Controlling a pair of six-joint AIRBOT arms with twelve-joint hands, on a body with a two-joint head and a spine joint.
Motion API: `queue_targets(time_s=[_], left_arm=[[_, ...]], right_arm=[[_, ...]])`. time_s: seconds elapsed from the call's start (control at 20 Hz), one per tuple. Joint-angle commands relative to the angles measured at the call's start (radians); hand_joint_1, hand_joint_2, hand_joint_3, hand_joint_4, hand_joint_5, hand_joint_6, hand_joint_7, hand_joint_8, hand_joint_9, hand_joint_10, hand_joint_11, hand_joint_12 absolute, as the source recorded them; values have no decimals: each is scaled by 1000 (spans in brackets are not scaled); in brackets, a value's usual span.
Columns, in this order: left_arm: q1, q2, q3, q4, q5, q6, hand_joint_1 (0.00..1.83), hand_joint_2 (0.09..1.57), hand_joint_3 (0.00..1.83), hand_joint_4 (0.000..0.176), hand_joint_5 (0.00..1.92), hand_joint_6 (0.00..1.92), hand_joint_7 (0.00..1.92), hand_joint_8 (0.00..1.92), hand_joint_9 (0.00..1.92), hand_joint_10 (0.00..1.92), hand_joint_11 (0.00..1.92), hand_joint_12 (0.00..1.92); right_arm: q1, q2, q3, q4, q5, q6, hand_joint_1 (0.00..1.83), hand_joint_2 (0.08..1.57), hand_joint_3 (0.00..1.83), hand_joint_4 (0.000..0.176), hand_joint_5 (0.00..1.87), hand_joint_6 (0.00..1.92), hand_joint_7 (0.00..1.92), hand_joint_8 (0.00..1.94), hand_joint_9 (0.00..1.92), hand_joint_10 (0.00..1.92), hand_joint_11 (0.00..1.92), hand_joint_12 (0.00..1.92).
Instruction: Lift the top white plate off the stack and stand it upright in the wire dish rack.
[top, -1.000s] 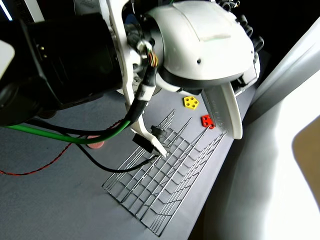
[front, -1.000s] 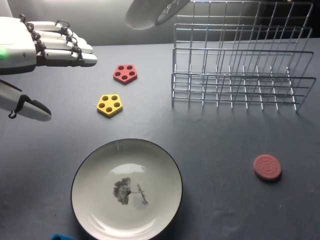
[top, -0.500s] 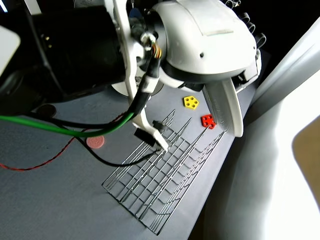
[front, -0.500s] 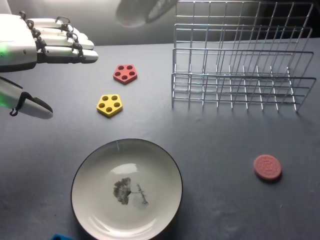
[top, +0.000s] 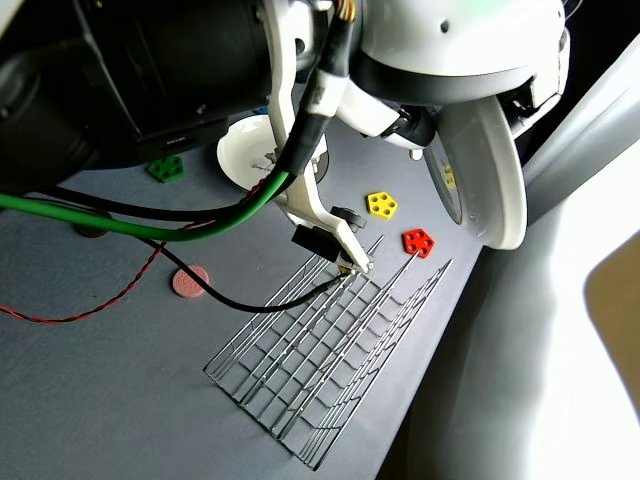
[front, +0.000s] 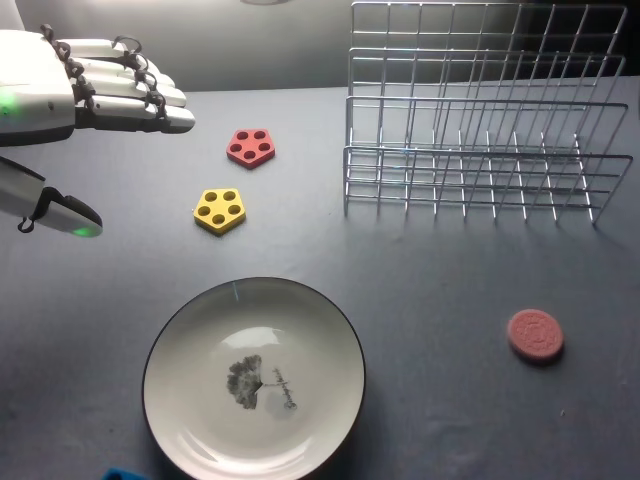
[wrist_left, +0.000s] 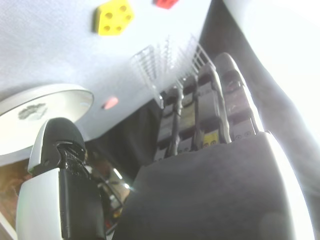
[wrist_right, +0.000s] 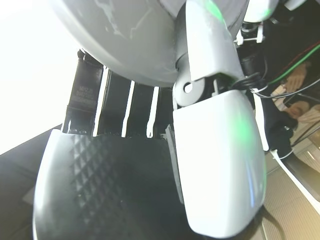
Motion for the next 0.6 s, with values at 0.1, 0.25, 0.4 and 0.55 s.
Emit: queue_targets(time_s=[0.1, 0.25, 0.4, 0.55], left_arm=[[-33, 7, -2, -78, -44, 3, 429, 1074, 4, 0, 143, 0, 107, 1, 98, 1, 0, 340], [-33, 7, -2, -78, -44, 3, 347, 1092, 5, 0, 121, 0, 109, 1, 105, 1, 0, 324], [-33, 7, -5, -78, -44, 3, 359, 1078, 0, 0, 116, 2, 114, 4, 119, 5, 0, 392], [-33, 7, -7, -78, -43, 3, 368, 1094, 5, 0, 123, 2, 129, 2, 122, 1, 0, 365]], right_arm=[[24, 14, 16, 89, -7, 4, 1484, 1135, 1, 0, 747, 1229, 883, 863, 976, 932, 800, 1558], [24, 14, 21, 107, -37, 4, 1484, 1136, 0, 0, 748, 1223, 875, 879, 971, 943, 804, 1556], [27, 14, 31, 140, -50, 4, 1482, 1137, 0, 0, 752, 1239, 879, 861, 954, 944, 819, 1550], [32, 14, 36, 142, -53, 4, 1481, 1145, 0, 0, 738, 1273, 861, 896, 945, 948, 785, 1578]])
